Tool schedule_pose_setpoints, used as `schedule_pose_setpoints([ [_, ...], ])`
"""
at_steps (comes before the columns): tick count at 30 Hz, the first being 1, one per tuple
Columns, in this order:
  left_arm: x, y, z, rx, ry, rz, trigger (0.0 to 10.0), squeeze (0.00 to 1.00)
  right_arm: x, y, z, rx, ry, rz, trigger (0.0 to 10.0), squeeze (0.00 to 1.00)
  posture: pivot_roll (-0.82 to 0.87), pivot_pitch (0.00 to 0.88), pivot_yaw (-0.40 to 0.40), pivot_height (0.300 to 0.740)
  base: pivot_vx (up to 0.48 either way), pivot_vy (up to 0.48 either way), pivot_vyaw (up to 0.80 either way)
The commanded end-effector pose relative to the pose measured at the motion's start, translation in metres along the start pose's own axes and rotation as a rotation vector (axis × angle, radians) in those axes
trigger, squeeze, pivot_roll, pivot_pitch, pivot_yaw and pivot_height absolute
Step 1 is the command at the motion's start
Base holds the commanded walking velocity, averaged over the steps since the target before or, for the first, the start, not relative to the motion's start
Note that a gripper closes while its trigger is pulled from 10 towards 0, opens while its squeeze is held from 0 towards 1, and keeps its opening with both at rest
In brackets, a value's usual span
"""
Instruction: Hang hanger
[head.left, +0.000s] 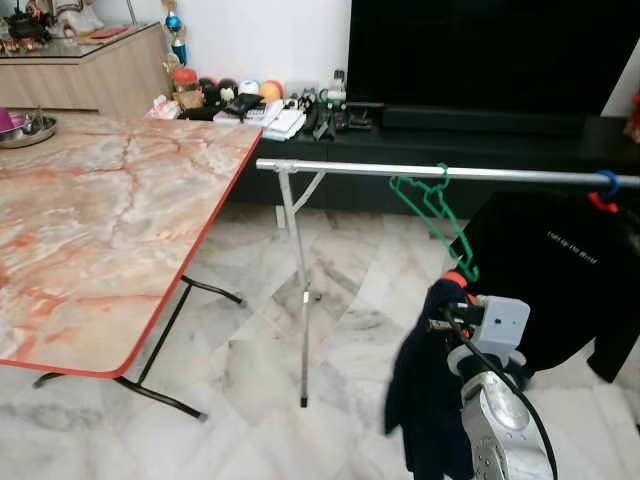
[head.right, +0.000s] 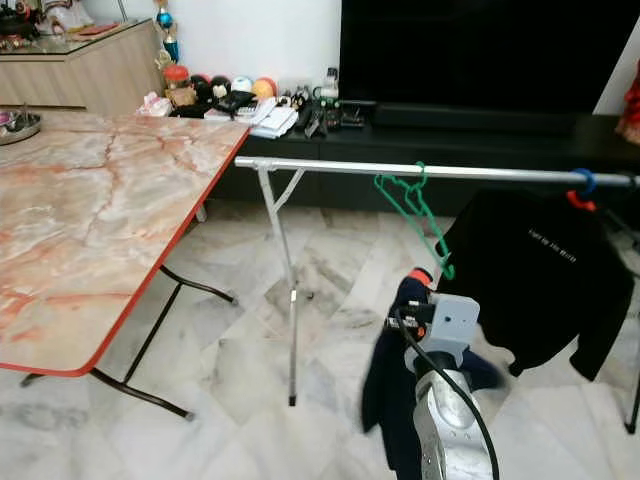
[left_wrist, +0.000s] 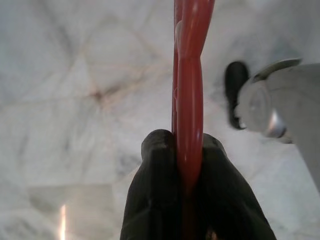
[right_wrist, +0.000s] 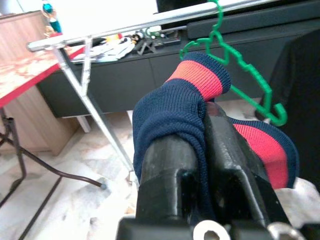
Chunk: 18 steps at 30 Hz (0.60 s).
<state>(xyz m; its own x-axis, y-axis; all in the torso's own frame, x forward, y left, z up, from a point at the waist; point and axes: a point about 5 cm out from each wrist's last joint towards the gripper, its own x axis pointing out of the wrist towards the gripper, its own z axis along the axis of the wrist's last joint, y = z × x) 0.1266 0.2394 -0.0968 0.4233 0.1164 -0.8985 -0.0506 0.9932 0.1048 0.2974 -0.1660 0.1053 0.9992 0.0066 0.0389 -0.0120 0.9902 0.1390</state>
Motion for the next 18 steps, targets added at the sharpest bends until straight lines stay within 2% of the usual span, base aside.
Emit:
schedule_pose_setpoints([
  [1, -0.002, 0.009, -0.008, -0.002, 0.024, 0.019, 10.0, 0.0, -0.001, -0.001, 0.007, -0.009, -0.037, 0.002, 10.0, 0.0, -0.03, 0.115, 0.011, 0.74, 0.0, 0.48, 0.67],
  [5, -0.004, 0.017, -0.014, -0.013, 0.04, 0.033, 10.0, 0.0, 0.0, 0.001, 0.006, -0.01, -0.03, 0.021, 10.0, 0.0, -0.03, 0.12, 0.009, 0.74, 0.0, 0.48, 0.77],
  [11, -0.005, 0.018, -0.015, -0.019, 0.05, 0.04, 10.0, 0.0, 0.002, 0.003, 0.005, 0.001, -0.021, 0.019, 10.0, 0.0, -0.02, 0.122, 0.007, 0.74, 0.0, 0.48, 0.0],
  [18, 0.001, -0.001, -0.002, -0.013, 0.037, 0.016, 10.0, 0.0, 0.003, 0.008, 0.007, -0.002, -0.029, 0.042, 10.0, 0.0, -0.03, 0.111, 0.012, 0.74, 0.0, 0.48, 0.0],
])
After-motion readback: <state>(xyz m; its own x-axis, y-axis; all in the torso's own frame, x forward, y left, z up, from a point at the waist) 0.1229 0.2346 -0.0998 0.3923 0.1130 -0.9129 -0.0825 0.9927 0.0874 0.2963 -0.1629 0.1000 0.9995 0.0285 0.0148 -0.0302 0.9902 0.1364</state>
